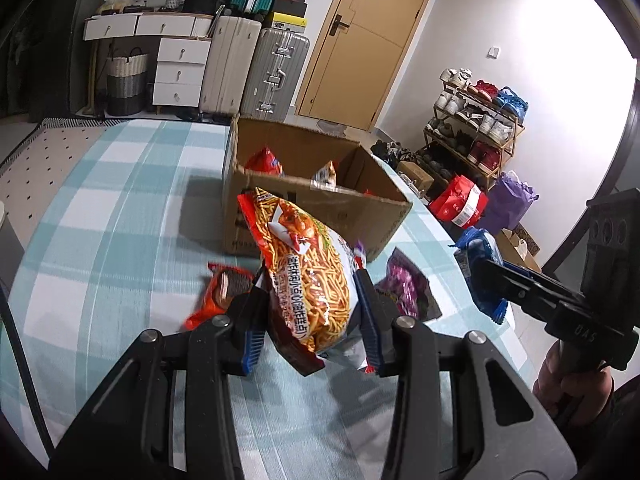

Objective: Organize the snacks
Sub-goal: 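Lift both held packs and carry them over the open box, then open both grippers to drop the packs into the box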

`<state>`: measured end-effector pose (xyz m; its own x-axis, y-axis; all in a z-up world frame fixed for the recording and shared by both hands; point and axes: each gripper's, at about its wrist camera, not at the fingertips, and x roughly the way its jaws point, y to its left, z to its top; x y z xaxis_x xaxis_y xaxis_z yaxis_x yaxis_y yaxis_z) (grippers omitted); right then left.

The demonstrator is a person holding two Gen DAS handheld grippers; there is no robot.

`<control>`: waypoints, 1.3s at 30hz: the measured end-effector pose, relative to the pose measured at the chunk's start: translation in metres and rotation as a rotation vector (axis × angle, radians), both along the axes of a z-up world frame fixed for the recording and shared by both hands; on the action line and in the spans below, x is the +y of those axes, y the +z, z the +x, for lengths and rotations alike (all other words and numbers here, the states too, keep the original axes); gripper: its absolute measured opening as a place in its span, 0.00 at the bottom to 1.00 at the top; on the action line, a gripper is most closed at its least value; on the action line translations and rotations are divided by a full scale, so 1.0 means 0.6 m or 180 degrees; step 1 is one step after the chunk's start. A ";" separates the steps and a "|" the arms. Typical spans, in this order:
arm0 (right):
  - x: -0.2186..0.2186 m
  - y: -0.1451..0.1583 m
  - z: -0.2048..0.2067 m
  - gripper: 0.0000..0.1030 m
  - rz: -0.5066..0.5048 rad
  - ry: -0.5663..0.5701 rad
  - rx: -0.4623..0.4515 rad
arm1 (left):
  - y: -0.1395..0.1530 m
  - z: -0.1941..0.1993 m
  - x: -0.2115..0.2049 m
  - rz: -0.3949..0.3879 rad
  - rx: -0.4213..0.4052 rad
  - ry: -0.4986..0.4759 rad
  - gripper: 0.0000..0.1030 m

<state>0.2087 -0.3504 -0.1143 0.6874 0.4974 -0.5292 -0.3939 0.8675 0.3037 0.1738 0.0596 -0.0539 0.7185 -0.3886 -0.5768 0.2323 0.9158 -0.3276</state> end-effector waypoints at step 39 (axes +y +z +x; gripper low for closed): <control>0.051 0.087 0.318 0.42 0.0080 0.0187 -0.0023 | 0.135 0.336 -0.078 0.0375 -0.0131 -0.0212 0.36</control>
<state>0.3997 -0.3195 -0.0621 0.6604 0.5500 -0.5112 -0.4463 0.8350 0.3219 0.3755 0.0129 0.0273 0.7175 -0.3674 -0.5918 0.3048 0.9295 -0.2075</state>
